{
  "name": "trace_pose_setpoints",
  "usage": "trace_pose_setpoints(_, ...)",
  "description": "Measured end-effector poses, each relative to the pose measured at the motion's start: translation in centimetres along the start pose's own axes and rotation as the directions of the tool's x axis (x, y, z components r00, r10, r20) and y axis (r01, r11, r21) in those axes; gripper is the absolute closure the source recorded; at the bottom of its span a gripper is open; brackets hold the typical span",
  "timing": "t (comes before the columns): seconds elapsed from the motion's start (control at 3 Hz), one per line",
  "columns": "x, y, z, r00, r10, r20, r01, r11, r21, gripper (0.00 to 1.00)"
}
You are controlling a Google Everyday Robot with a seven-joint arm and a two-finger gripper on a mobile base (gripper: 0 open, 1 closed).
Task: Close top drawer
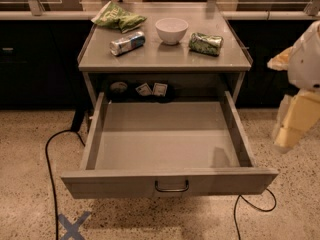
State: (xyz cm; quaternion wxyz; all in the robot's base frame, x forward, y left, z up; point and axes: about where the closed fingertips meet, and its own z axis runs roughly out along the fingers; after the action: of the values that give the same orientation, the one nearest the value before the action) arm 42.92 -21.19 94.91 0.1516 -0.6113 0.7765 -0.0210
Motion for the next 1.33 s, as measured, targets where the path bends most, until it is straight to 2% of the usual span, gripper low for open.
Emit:
trace_pose_setpoints(0.33,0.6,2.3,3.3,1.0,-0.022,0.004,0.023,0.998,-0.059,0.0)
trace_pose_setpoints(0.67,1.5,4.2,5.9,0.999,-0.031,0.022,0.033,0.9947,-0.097,0.0)
trace_pose_setpoints(1.0,1.9,8.5,10.3,0.996,-0.03,0.085,0.045,0.9818,-0.185,0.0)
trace_pose_setpoints(1.33,1.9,8.5,10.3,0.996,-0.03,0.085,0.045,0.9818,-0.185,0.0)
